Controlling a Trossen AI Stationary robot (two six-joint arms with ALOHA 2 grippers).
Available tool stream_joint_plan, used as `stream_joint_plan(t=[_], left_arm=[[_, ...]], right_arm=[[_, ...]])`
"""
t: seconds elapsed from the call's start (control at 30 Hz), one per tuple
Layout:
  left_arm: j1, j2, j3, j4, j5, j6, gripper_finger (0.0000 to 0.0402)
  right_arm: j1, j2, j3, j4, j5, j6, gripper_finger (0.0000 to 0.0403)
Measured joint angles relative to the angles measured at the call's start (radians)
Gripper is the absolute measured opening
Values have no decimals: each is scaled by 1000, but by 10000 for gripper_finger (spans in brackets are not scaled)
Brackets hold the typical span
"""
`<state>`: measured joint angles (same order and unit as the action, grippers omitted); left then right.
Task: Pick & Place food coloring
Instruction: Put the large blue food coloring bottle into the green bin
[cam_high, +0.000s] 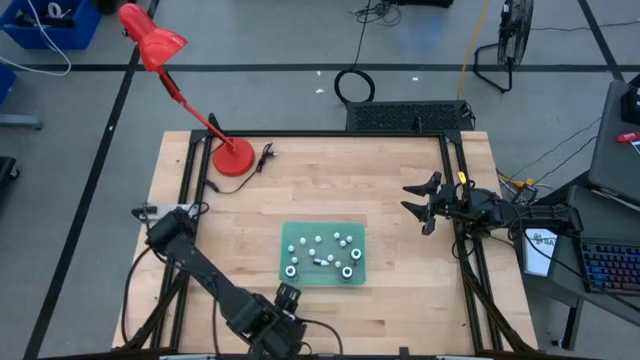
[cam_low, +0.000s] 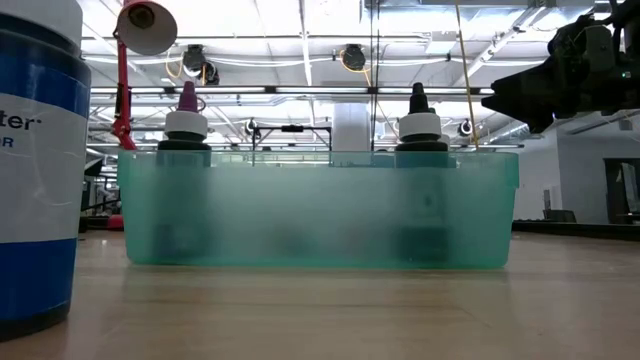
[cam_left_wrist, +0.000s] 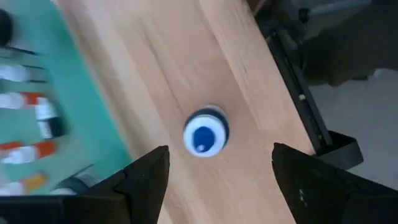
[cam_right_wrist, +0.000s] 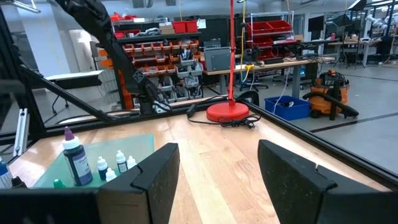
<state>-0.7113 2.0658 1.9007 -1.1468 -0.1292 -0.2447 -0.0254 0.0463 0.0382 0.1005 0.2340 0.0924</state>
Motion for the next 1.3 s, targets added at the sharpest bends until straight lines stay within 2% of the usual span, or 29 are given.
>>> stream_joint_plan(t=[0.33, 0.7, 1.07, 1.3], left_arm=[[28, 80, -1, -1, 25, 2, 280], [40, 69, -1, -10, 25, 16, 278], [40, 69, -1, -9, 33, 15, 225], [49, 69, -1, 0, 27, 6, 209]], right_arm=[[0, 0, 0, 0, 0, 0, 208], [0, 0, 0, 0, 0, 0, 208], [0, 0, 0, 0, 0, 0, 208], [0, 0, 0, 0, 0, 0, 208]])
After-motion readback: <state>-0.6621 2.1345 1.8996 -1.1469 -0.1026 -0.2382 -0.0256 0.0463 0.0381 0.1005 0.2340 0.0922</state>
